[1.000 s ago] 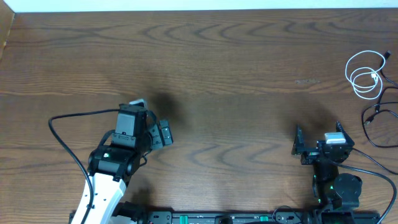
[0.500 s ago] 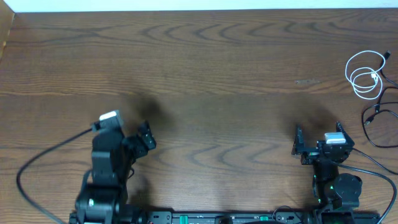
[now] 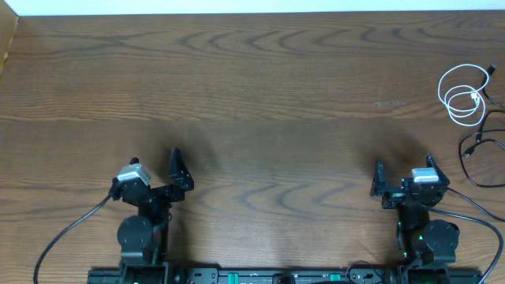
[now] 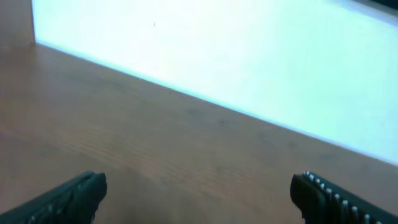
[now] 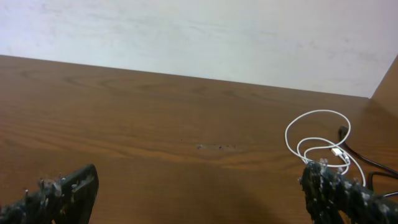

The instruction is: Untangle cables

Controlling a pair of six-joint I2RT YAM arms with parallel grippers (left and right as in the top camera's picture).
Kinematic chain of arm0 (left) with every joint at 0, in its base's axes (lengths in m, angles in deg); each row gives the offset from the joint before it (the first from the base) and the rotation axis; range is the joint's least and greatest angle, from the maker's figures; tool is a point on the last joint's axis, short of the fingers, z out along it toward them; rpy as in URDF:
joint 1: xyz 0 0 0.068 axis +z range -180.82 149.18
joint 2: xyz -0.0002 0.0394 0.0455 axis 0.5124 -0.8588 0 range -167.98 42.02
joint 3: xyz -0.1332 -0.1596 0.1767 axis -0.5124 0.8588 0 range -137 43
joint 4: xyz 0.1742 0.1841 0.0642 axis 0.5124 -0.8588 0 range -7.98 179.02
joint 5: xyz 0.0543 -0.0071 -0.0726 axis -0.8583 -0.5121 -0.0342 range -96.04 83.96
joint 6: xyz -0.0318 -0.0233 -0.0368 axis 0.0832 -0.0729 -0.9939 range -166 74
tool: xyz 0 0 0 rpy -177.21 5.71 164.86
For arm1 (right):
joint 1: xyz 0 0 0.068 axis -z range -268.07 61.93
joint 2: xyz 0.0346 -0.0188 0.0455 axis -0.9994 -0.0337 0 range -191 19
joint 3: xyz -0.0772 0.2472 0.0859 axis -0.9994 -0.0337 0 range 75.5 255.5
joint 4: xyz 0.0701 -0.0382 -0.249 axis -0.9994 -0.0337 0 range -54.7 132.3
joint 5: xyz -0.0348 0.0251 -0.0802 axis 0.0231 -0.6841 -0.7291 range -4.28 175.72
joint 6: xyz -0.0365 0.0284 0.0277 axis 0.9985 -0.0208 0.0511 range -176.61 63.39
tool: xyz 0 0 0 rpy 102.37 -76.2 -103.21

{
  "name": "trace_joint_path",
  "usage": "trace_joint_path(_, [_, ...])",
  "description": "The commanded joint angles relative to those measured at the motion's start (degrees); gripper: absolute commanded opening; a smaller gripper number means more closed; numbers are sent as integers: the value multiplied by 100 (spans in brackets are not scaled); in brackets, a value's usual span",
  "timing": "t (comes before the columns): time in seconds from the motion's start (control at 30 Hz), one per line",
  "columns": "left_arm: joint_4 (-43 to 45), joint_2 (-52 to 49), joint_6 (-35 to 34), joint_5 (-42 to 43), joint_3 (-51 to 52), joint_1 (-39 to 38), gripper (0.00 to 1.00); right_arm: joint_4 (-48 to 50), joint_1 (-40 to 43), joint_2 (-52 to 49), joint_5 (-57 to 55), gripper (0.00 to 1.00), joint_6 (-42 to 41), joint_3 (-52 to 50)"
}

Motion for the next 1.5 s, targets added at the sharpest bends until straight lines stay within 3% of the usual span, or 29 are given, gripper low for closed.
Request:
trace_joint_path(0.0, [560,378,361,-92,387,94,100,-28,28,37,-28,99,-7,-7])
trace_joint_path(0.33, [466,651,1836,426,461,254,99,-28,28,37,-28,99,-7,-7])
trace_joint_path(0.83, [-763,651,1939,568,461,254,99,-28,28,37,-28,99,-7,-7])
trace_joint_path(1.47, [-758,632,1742,557,461,254,99,-28,28,37,-28,99,-7,-7])
